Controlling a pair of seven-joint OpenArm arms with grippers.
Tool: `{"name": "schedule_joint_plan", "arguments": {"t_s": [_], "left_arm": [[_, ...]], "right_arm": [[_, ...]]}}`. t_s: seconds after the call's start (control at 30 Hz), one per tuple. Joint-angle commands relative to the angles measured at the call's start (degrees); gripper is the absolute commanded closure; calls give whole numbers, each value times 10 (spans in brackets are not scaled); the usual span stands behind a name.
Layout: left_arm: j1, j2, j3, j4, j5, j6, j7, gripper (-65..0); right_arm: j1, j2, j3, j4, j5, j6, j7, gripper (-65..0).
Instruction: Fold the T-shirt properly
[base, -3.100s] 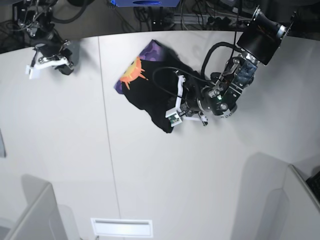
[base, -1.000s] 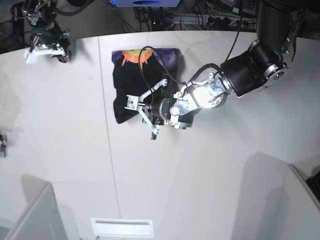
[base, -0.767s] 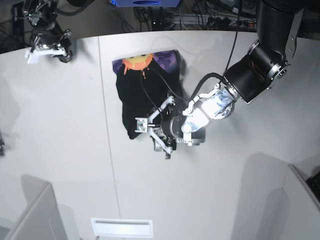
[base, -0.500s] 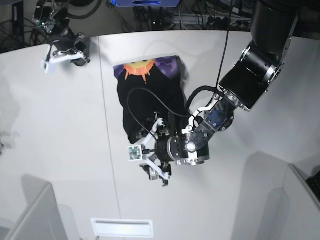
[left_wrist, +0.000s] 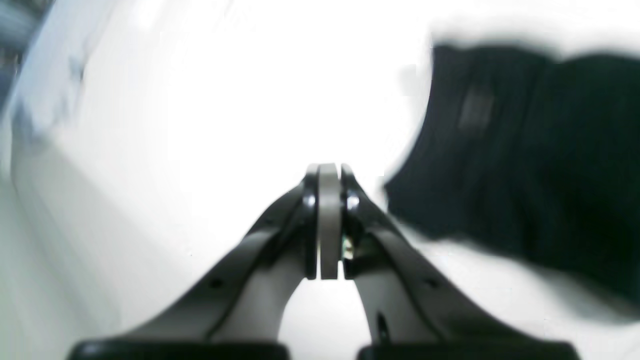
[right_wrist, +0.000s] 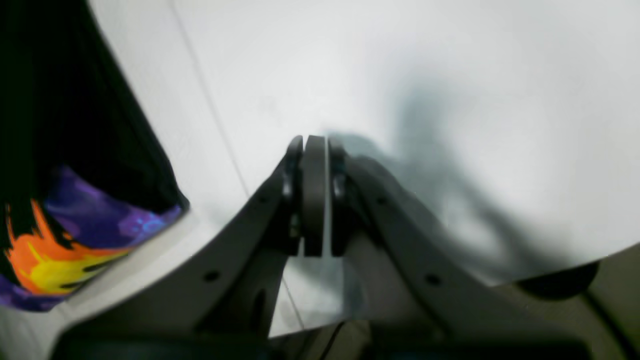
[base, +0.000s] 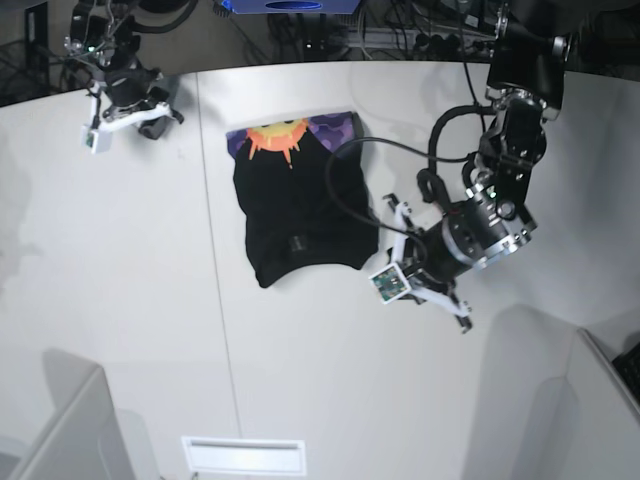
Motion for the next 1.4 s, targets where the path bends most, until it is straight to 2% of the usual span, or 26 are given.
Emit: {"name": "schedule_joint_plan", "arguments": {"t_s": [0.0, 0.07, 0.17, 0.3, 0.37, 0.43, 0.53, 0.6, 0.67, 0.73, 0.83, 1.07, 1.23, 1.37], "left_arm": [[17, -9, -19, 13, -11, 3, -45, 0], [73, -25, -51, 11, -11, 3, -120, 0], [166, -40, -105, 10, -11, 3, -251, 0], [291, -37, -178, 13, -11, 3, -367, 0], [352, -34, -204, 10, -11, 3, -419, 0], [399, -34, -215, 8, -15, 3, -457, 0], [456, -28, -218, 8, -14, 3, -504, 0], [484, -19, -214, 8, -12, 3, -520, 0], [507, -10, -211, 8, -11, 3, -520, 0], [529, -3, -211, 3, -11, 3, -520, 0], [556, -2, -214, -27, -11, 3, -520, 0], [565, -2, -209, -184, -11, 3, -520, 0], [561, -2, -177, -296, -11, 3, -524, 0], [540, -2, -148, -358, -11, 3, -525, 0]], "right_arm": [[-12, 12, 0, 25, 7, 8, 17, 0], [-30, 27, 0, 45, 7, 29, 45, 0], [-54, 34, 13, 58, 7, 93, 90, 0], [-80, 20, 31, 58, 7, 137, 156, 0], [-104, 12, 32, 58, 0, 157, 221, 0], [-129, 11, 26, 57, -35, 176, 294, 0], [-159, -5, 20, 52, -122, 182, 400, 0], [-175, -23, 20, 42, -184, 182, 464, 0], [-186, -34, 21, 31, -229, 182, 500, 0], [-200, -45, 19, 21, -259, 182, 508, 0], [-226, -56, 18, 6, -261, 182, 507, 0], [-276, -54, 16, -97, -262, 182, 505, 0], [-264, -53, 15, -204, -263, 182, 454, 0], [-234, -53, 15, -289, -263, 182, 448, 0]]}}
